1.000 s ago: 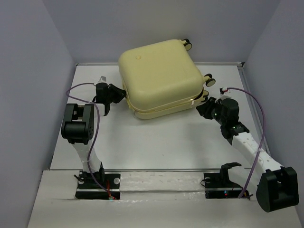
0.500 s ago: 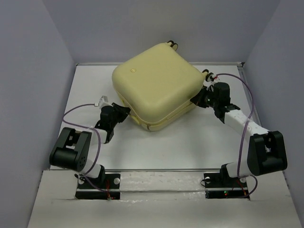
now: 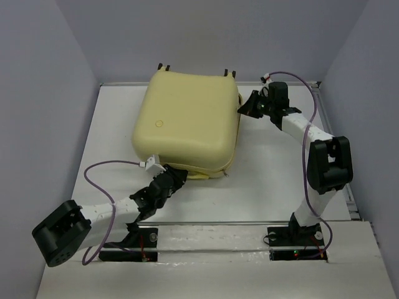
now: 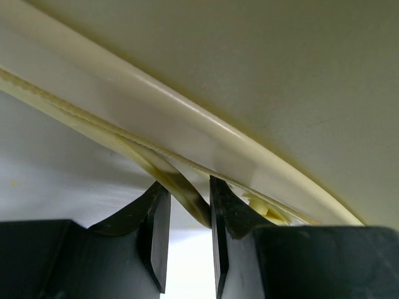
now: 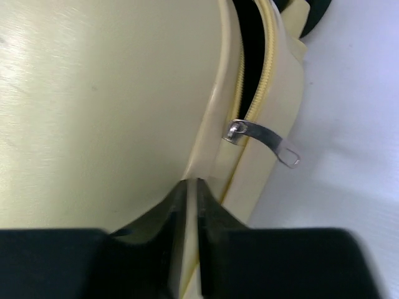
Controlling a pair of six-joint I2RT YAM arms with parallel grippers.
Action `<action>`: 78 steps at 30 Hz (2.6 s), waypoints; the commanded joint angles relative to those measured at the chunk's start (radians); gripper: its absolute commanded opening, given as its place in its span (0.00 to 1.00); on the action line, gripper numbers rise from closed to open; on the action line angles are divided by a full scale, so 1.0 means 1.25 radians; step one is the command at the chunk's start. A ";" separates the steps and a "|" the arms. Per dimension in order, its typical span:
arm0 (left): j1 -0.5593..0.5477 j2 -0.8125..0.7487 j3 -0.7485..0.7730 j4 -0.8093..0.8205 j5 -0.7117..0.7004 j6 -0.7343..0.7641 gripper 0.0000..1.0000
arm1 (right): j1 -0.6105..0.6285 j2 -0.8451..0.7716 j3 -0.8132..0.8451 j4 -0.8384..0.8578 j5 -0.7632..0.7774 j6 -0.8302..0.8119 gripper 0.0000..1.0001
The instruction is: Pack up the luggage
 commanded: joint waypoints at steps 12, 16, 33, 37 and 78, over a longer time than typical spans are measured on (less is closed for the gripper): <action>-0.105 0.119 0.229 0.029 0.025 0.165 0.48 | 0.041 -0.318 -0.116 -0.054 0.141 -0.102 0.58; -0.105 0.084 0.277 -0.080 0.014 0.202 0.85 | 0.041 -0.470 -0.245 -0.025 0.163 -0.097 0.54; -0.093 -0.110 0.401 -0.340 0.154 0.304 0.62 | 0.116 -0.851 -0.747 0.157 -0.033 0.049 0.12; -0.100 -0.091 0.360 -0.344 0.244 0.272 0.44 | 0.229 -0.862 -0.786 0.158 0.039 0.031 0.40; -0.006 0.272 0.570 -0.202 0.251 0.384 0.51 | 0.591 -0.700 -0.693 0.083 0.401 0.010 0.07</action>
